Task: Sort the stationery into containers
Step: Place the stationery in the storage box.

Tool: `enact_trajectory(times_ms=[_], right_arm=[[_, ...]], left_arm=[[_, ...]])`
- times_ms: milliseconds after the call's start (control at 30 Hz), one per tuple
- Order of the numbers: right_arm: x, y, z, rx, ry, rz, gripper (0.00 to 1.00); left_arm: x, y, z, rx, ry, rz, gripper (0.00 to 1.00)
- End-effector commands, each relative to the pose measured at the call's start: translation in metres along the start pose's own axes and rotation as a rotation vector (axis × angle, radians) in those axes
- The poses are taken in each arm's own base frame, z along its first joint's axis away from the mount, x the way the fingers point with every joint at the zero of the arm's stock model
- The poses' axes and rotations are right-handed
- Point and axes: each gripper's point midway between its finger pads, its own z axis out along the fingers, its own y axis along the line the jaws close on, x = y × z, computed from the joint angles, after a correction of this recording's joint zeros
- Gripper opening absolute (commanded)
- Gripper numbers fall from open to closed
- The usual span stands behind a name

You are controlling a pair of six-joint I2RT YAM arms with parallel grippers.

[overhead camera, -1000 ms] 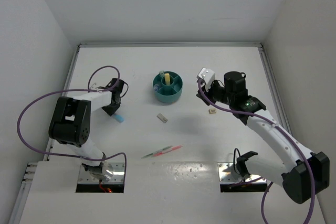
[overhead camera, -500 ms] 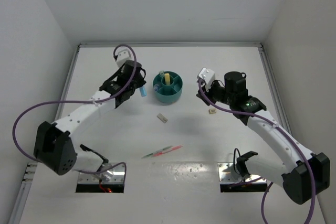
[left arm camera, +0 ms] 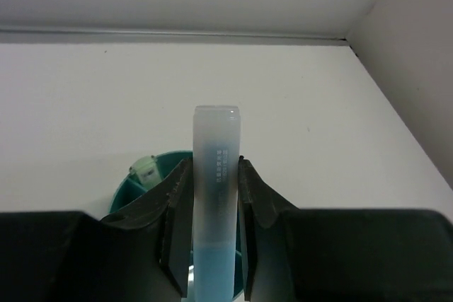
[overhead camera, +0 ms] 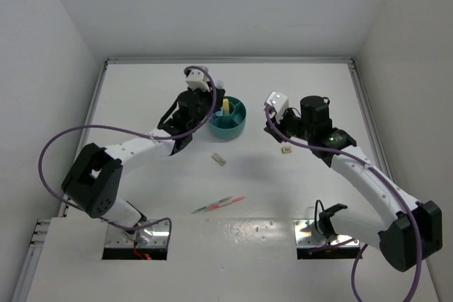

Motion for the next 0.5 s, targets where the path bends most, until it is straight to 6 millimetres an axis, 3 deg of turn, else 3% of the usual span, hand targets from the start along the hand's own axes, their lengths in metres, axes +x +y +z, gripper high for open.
enact_trajectory(times_ms=[0,133,300,467], right_arm=[[-0.006,-0.005,0.002,0.007,-0.026,0.009,0.38],[-0.006,-0.005,0.002,0.007,-0.026,0.009,0.38],[-0.004,-0.005,0.004,0.003,-0.019,0.003,0.38],[-0.004,-0.005,0.004,0.003,-0.019,0.003,0.38]], left_arm=[[-0.056,-0.042,0.011,0.092,-0.222,0.053,0.00],[-0.057,-0.037,0.015,-0.003,-0.296,0.080,0.00],[-0.030,-0.025,0.021,-0.077,-0.329,0.125,0.00],[-0.020,-0.017,0.029,-0.109,-0.356,0.129,0.00]])
